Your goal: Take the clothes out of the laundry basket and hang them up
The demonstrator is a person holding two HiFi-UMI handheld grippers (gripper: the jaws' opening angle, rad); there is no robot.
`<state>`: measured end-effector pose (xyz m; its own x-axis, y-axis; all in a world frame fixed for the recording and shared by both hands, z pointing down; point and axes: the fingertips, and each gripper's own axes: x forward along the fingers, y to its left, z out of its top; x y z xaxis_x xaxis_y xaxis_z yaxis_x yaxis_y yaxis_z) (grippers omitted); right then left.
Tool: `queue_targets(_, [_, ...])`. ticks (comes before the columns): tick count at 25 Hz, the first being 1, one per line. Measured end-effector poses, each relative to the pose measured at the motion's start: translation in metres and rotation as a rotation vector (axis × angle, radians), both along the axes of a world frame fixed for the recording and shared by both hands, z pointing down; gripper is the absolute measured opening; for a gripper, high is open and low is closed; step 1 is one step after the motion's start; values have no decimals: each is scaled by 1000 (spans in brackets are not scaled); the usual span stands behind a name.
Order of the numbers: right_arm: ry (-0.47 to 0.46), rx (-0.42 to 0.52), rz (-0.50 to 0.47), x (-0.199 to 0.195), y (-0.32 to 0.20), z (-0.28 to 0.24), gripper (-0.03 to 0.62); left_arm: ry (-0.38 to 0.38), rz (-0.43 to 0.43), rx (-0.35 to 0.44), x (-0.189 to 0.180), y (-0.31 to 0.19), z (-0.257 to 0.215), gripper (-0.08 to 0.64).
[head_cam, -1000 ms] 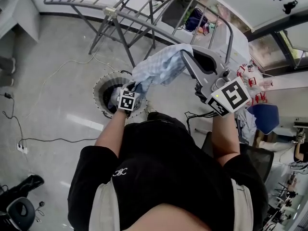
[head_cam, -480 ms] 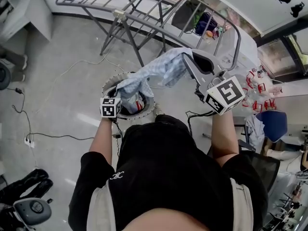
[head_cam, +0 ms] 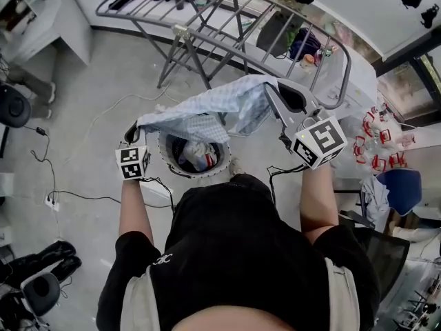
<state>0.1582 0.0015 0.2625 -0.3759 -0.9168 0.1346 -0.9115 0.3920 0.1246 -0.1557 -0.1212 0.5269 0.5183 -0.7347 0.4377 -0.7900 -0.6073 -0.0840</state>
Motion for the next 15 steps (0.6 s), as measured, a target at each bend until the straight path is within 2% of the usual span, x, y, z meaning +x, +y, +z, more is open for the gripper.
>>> queue_targets(8, [-41, 38, 105, 35, 17, -2, 41, -70, 29, 239, 3, -12, -106, 44])
queue_targets(15, [-65, 61, 219, 81, 47, -2, 42, -2, 80, 340, 39, -9, -170, 44])
